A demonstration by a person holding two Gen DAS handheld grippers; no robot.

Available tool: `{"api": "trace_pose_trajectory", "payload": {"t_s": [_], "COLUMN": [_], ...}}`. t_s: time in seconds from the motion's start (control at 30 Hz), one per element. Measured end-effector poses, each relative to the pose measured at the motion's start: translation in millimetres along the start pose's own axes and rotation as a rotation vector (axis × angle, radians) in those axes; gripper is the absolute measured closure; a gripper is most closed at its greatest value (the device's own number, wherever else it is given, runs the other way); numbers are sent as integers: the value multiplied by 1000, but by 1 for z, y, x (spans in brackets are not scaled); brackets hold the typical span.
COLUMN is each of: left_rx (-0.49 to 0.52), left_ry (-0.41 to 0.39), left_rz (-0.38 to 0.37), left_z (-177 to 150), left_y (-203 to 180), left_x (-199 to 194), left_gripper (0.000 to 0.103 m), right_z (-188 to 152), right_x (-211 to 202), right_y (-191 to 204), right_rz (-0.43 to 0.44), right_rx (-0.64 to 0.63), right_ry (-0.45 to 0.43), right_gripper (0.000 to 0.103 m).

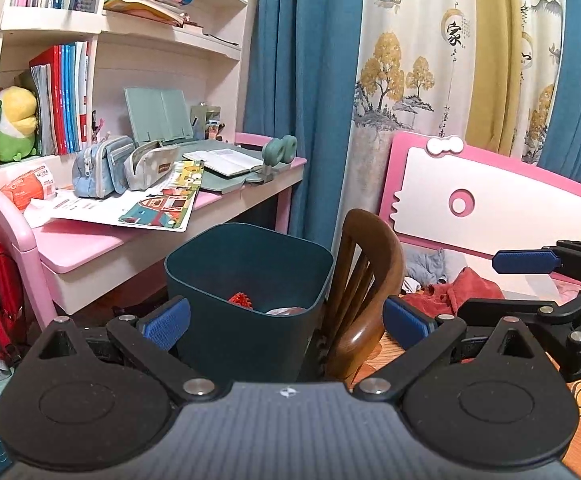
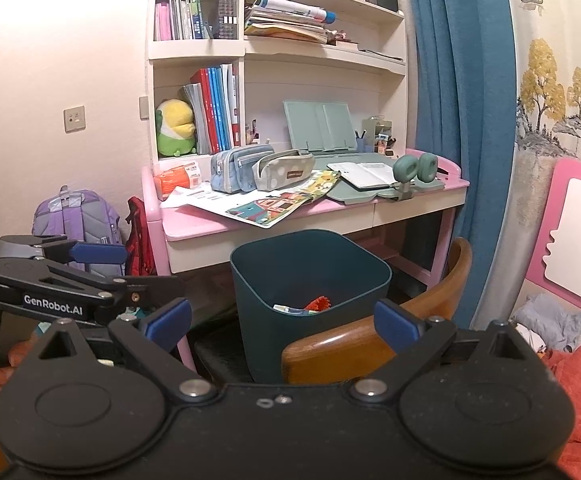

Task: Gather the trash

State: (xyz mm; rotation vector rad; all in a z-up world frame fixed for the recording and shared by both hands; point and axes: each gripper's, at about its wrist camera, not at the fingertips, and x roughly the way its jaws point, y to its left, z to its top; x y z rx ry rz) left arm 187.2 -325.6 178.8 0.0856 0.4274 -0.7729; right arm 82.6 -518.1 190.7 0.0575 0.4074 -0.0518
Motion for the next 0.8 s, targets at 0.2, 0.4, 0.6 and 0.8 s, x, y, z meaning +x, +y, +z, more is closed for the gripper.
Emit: {"api": "trace_pose_trajectory", "payload": {"t_s": [0.2,0.4,0.6,0.8], "left_rx": [2,3,7,1], "left_ry": [1,2,-1,8], "left_rz": [-6,-10,-14,-12], "left_z": [1,0,0,-1], "left_y": [1,0,-1,1], "left_x": [0,-2,-3,-3], "left_gripper": [0,0,0,0], "right_z": [0,0,0,-1], "right_x": [0,0,0,0], "right_y": [0,0,0,-1], "right_rz": [-4,-3,-4,-4], "right_rx": [0,5,5,6], "right_ry": [-1,-2,-1,-1], "right_gripper": [5,5,5,5]}}
